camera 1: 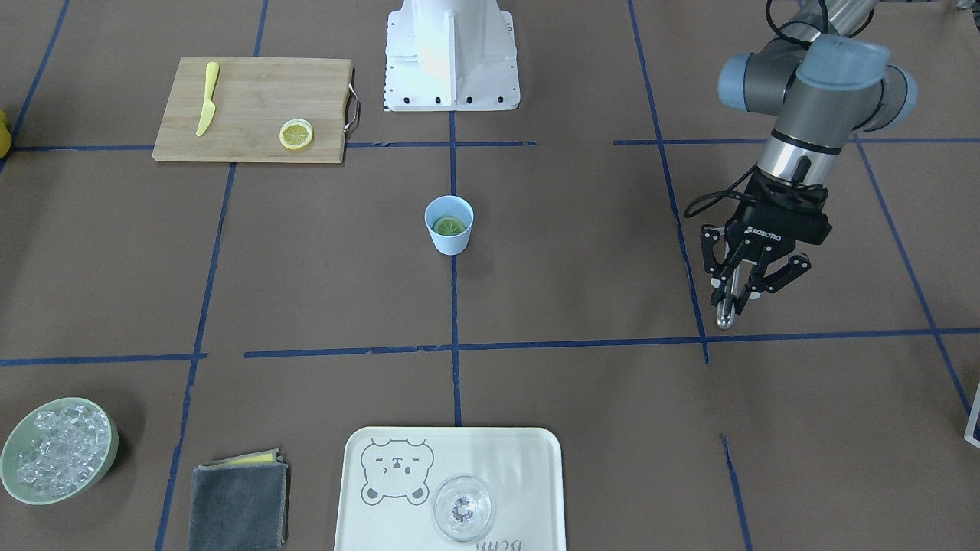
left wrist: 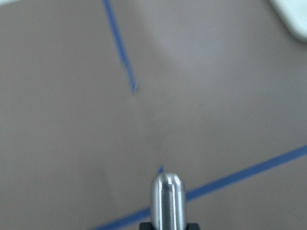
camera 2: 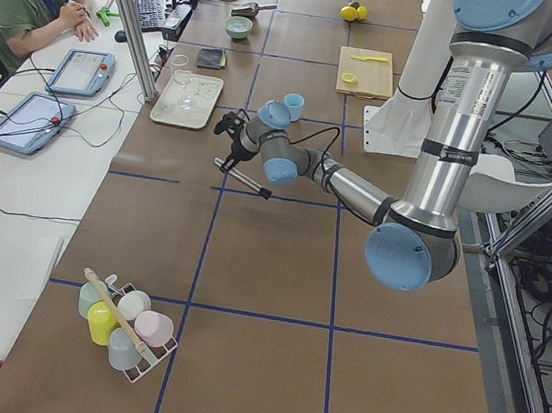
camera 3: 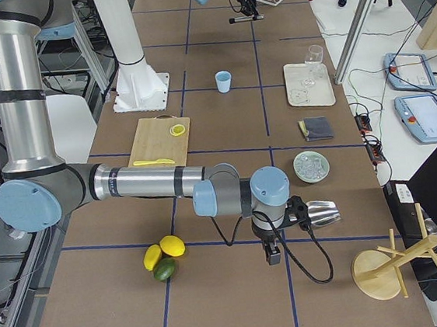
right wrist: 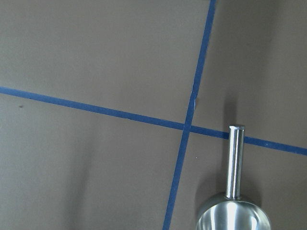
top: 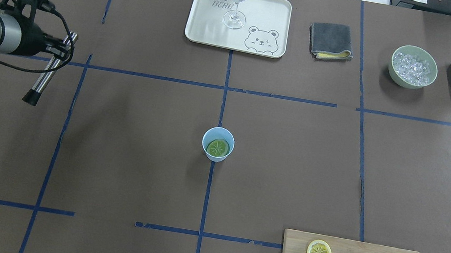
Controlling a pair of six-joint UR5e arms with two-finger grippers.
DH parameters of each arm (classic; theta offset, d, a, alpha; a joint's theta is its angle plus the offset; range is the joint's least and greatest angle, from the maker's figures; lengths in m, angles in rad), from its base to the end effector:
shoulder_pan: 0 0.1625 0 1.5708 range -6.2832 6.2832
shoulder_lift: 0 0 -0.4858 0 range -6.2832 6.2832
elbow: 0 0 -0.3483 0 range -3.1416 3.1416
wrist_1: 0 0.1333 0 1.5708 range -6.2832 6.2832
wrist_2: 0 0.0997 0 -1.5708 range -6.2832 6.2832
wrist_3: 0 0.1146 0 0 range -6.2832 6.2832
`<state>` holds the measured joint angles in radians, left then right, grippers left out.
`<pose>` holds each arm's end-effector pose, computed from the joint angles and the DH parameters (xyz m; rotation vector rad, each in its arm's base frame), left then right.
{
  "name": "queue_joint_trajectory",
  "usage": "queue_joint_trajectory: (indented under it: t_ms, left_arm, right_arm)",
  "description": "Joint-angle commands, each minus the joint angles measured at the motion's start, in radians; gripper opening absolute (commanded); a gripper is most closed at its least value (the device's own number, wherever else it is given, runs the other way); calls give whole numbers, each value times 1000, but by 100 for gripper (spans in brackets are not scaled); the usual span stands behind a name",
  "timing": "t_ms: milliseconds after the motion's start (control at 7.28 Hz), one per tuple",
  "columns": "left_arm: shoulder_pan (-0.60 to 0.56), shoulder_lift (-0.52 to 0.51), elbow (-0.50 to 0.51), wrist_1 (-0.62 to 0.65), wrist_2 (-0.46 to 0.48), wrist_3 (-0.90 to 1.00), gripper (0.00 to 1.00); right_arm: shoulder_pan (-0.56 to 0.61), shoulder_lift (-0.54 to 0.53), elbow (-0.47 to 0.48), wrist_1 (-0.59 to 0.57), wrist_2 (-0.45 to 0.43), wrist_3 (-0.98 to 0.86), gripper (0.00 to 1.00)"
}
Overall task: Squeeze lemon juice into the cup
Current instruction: 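Lift the muddler and carry it over the blue cup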
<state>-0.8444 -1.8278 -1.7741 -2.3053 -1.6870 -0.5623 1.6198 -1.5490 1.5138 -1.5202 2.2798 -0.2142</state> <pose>0.2942 -0.5118 0.4267 0.8946 0.8000 0.2134 0.0811 -0.4563 0.7459 0.1078 -0.7017 -0.1637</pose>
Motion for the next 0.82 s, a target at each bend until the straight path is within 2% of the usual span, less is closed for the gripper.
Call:
queue_joint_trajectory:
  t_ms: [0,137,275,549,687]
  left_arm:
    - [2,-55,8,-252,49,-67,0]
    - [45,-51,22,-460,144,-68,0]
    - [115,-56,56,-591,221,-18,0]
    - [287,-134,106,-818,246,51,0]
    - [336,-136,145,-912,342,59,0]
  right_arm:
    - [0,0,0,0,0,-1,100]
    - [0,0,0,0,1,-1,100]
    - [0,0,0,0,1,-1,100]
    - [0,1,0,-1,0,1,100]
    - [0,4,0,0,0,1,100]
